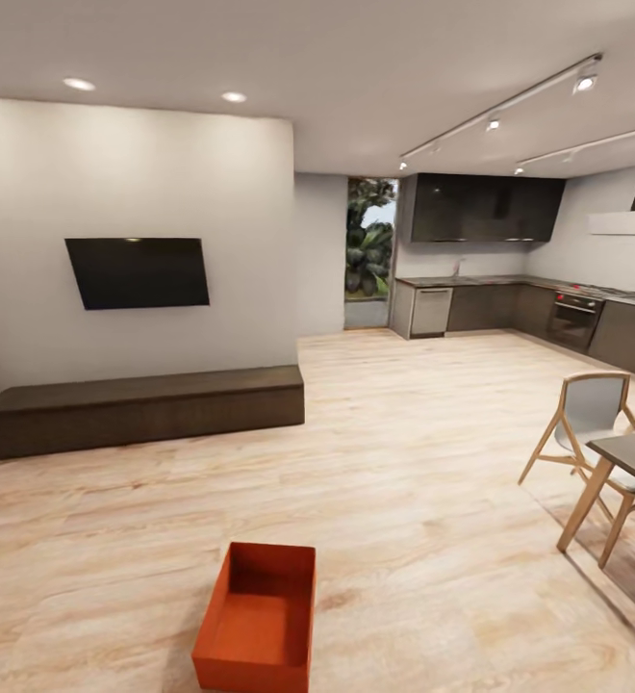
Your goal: Move the two storage containers from the living room to the garage. In the garage, place one container on the floor and stack the other container on top of it (either order is fine).
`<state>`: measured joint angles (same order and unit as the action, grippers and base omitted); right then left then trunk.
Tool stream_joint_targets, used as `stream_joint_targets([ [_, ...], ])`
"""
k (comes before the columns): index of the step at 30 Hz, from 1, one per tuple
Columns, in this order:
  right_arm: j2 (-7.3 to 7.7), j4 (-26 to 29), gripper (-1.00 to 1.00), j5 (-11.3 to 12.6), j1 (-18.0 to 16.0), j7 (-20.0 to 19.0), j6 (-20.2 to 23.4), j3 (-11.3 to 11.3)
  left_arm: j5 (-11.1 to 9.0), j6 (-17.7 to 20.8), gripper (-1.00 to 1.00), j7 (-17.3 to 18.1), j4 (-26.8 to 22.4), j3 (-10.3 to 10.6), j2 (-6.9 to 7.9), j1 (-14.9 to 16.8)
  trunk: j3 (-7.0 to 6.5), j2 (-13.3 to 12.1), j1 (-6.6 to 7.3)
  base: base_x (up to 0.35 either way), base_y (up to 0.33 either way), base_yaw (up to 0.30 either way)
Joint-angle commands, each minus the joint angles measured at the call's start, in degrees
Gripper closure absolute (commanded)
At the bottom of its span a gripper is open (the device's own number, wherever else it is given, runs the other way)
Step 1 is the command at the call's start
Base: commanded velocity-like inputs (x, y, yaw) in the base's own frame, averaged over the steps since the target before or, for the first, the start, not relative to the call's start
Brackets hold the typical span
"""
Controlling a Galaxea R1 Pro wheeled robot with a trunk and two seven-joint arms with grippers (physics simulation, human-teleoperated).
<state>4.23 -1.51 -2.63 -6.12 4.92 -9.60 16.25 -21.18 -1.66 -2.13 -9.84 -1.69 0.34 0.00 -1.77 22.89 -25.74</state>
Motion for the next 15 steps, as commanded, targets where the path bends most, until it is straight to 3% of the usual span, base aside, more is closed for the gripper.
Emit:
stream_joint_targets([
  [1, -0.01, -0.16, -1.00, -0.30, -0.04, 0.26, -0.25, 0.21, 0.00, -0.09, -1.00, -0.06, 0.00, -0.15, -0.01, 0.00, 0.01, 0.02, -0.04, 0.223, 0.286, 0.000],
  [15, 0.08, -0.16, -1.00, -0.47, -0.03, 0.26, -0.33, 0.18, 0.00, -0.09, -1.00, -0.06, 0.00, -0.15, 0.01, 0.00, 0.01, 0.02, -0.04, 0.219, 0.288, 0.000],
])
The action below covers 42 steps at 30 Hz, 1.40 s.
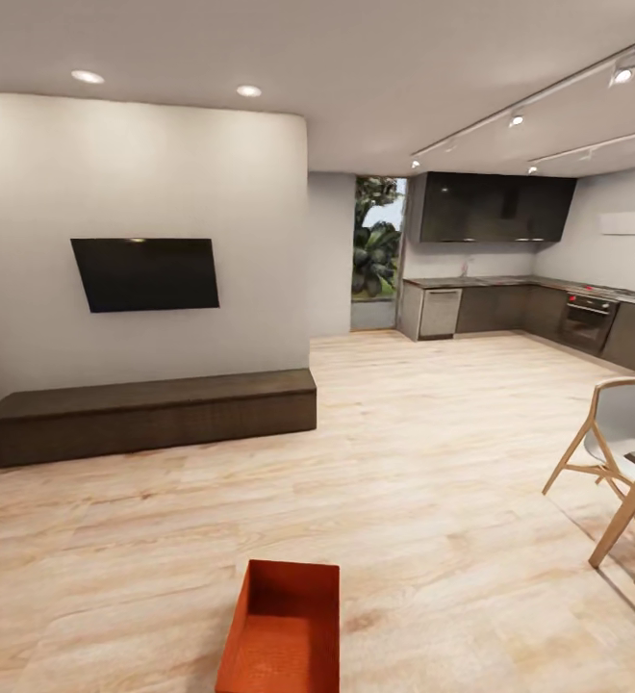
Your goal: Move the two storage containers from the living room to the garage. In the garage, place one container on the floor and stack the other container on top of it (either order is fine).
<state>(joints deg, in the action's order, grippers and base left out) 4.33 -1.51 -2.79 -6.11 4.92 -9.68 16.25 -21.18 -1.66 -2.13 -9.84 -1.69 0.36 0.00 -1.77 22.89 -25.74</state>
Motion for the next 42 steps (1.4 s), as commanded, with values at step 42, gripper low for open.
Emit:
stream_joint_targets([
  [42, -0.16, -0.16, -1.00, -0.11, -0.06, 0.32, -0.01, 0.21, 0.11, -0.27, -1.00, -0.07, 0.00, -0.22, -0.10, 0.00, 0.01, 0.03, -0.04, 0.167, 0.215, 0.024],
])
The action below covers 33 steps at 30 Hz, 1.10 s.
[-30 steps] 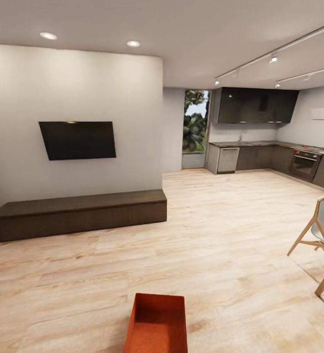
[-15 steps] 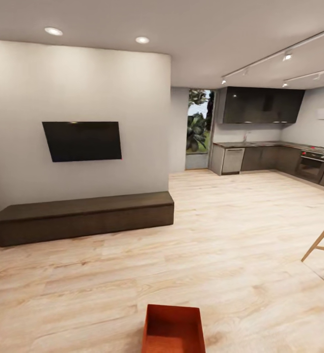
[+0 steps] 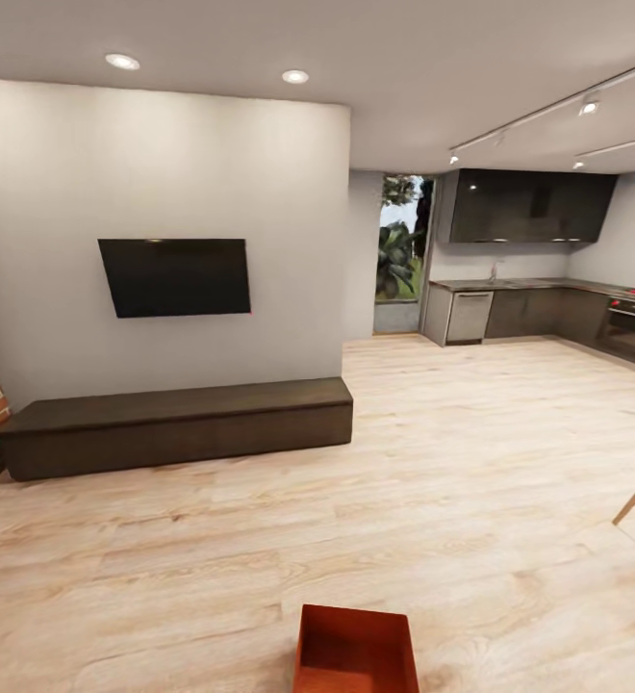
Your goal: Move the two storage containers from the living room to the garage. In the garage, place one container on the floor and stack the other container on top of it (either order is fine).
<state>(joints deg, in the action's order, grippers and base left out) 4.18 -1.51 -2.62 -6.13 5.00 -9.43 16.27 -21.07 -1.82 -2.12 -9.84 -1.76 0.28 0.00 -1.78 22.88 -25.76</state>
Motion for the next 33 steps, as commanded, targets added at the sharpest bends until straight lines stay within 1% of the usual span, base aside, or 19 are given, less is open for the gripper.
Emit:
stream_joint_targets([
  [1, 0.00, -0.16, -1.00, -0.28, -0.06, 0.24, -0.28, 0.19, 0.01, -0.11, -1.00, -0.08, 0.00, -0.16, -0.02, 0.00, 0.02, 0.04, -0.02, 0.001, 0.001, 0.024],
  [5, -0.04, -0.16, -1.00, -0.14, -0.04, 0.27, -0.33, 0.09, 0.06, -0.11, -1.00, -0.08, 0.00, -0.18, -0.02, 0.00, 0.02, 0.04, -0.02, 0.000, 0.000, -0.118],
  [28, -0.05, -0.16, -1.00, -0.19, -0.04, 0.27, -0.32, 0.08, 0.06, -0.11, -1.00, -0.08, 0.00, -0.20, -0.02, 0.00, 0.02, 0.04, -0.02, 0.000, 0.000, -0.197],
  [33, -0.05, -0.16, -1.00, -0.13, -0.08, 0.27, -0.19, 0.08, 0.06, -0.11, -1.00, -0.08, -0.04, -0.19, -0.02, 0.00, 0.02, 0.04, -0.02, 0.000, 0.000, -0.067],
])
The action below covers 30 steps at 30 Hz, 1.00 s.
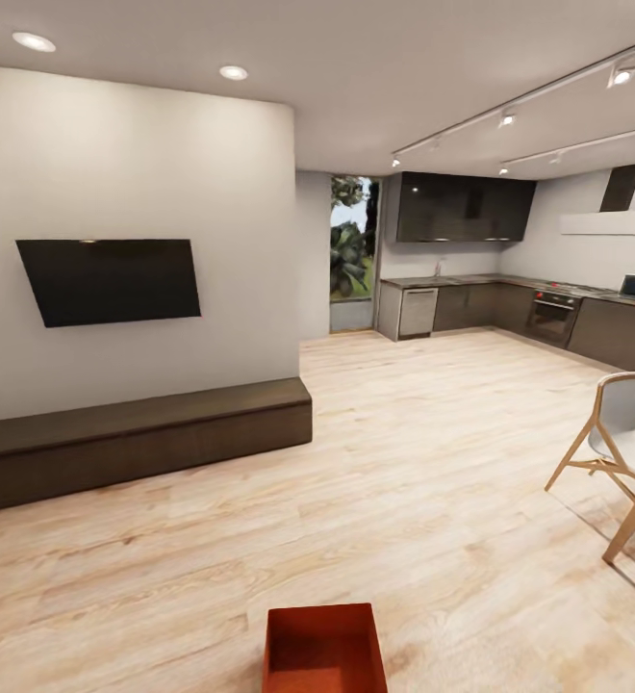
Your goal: Move the two storage containers from the living room to the garage. In the garage, place one container on the floor and stack the other container on top of it (either order is fine).
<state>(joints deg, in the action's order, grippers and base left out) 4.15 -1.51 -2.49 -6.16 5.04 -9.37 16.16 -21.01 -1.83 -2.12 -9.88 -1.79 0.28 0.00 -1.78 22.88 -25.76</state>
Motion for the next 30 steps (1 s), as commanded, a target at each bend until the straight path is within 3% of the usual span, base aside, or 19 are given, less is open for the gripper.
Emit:
stream_joint_targets([
  [1, -0.02, -0.16, -1.00, -0.25, -0.02, 0.29, -0.22, 0.19, 0.00, -0.11, -1.00, -0.08, -0.03, -0.16, -0.02, 0.00, 0.02, 0.03, -0.02, 0.000, 0.000, -0.012],
  [14, -0.02, -0.16, -1.00, -0.38, -0.03, 0.74, -0.21, 0.28, 0.00, -0.11, -1.00, -0.16, -0.03, -0.23, -0.04, 0.00, 0.02, 0.03, -0.02, 0.000, -0.012, -0.002],
  [30, 0.07, -0.16, -1.00, -0.41, -0.05, 0.67, -0.21, 0.33, 0.00, -0.11, -1.00, -0.16, 0.00, -0.23, -0.02, 0.00, 0.02, 0.03, -0.02, 0.000, -0.241, 0.000],
])
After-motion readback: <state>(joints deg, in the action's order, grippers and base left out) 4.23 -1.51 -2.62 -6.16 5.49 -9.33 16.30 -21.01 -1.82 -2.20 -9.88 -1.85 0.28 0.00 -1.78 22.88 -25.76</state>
